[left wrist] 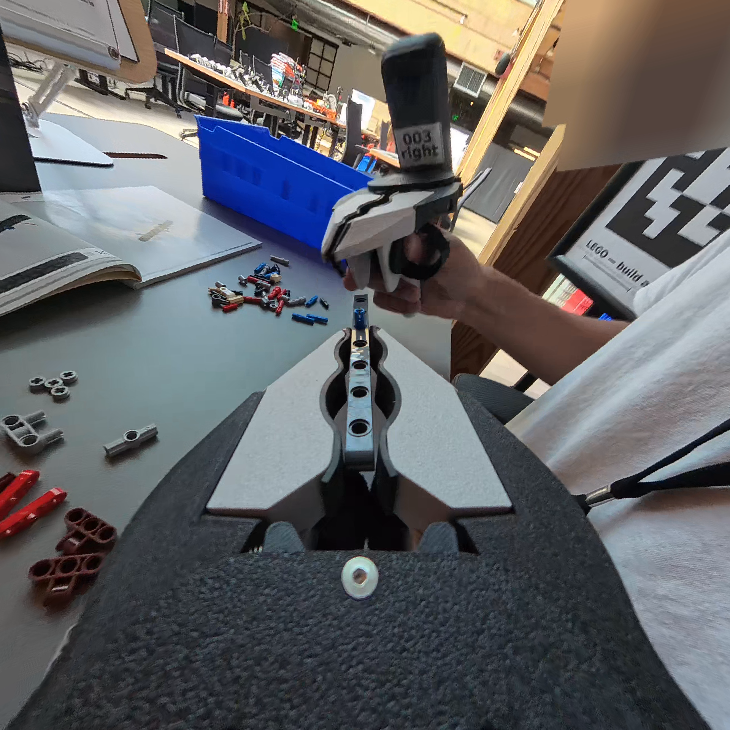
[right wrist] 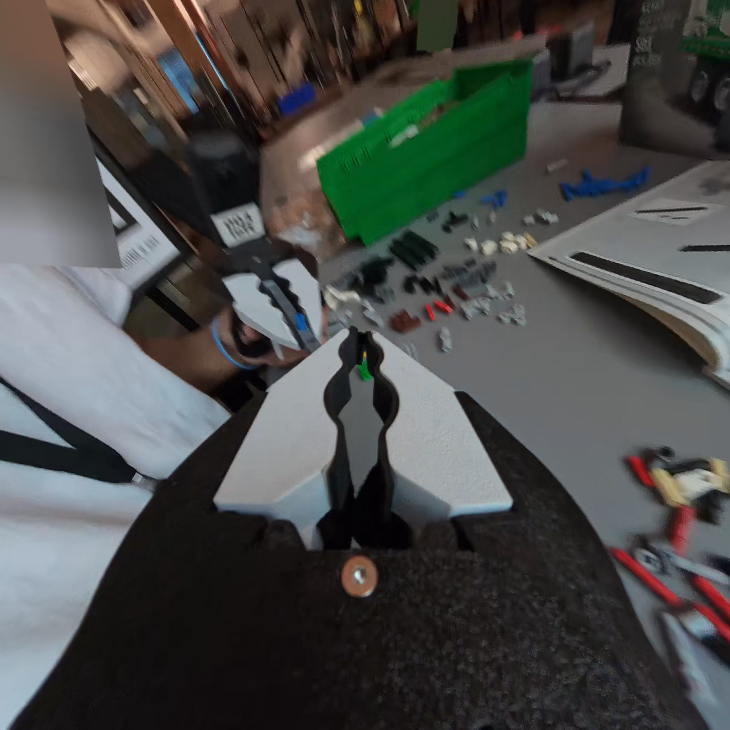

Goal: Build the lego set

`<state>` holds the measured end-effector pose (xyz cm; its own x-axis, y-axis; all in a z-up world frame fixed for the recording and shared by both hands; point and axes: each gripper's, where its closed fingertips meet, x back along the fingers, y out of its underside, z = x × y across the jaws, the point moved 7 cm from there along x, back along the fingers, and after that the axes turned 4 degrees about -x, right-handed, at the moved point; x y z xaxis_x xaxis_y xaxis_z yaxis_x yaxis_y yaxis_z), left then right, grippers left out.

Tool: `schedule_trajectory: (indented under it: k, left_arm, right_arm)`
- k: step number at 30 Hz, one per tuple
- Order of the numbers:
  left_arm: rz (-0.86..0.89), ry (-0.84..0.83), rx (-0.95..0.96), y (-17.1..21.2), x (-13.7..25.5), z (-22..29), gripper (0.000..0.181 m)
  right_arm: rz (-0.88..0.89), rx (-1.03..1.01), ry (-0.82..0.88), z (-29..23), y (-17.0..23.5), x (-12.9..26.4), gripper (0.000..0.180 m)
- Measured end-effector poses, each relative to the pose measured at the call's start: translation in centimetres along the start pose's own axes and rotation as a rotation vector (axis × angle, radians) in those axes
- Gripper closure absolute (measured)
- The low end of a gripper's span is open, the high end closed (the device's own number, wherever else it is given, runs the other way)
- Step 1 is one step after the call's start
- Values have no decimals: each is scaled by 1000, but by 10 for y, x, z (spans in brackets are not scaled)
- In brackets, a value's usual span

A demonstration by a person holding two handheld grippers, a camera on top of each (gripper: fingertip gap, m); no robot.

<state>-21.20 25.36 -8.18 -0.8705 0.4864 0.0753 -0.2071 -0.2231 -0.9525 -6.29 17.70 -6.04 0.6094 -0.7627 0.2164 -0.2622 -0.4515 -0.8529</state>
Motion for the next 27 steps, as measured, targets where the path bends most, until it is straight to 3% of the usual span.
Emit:
schedule_trajectory:
  k: [1,4,9,27]
  left_arm:
    - [16,13,27,-2,-1,-1,174]
    - [4,13,49,-4,-6,-2,174]
    - [-43,-34,93,-3,-12,-4,174]
    - [-41,-176,133,-3,-29,-2,174]
  right_arm:
    - [79,-71,-70,-6,-2,-4,178]
    - [169,-120,-65,-13,8,-15,178]
    - [166,-53,74,-21,13,-20,178]
    - [339,41,276,-20,26,-13,177]
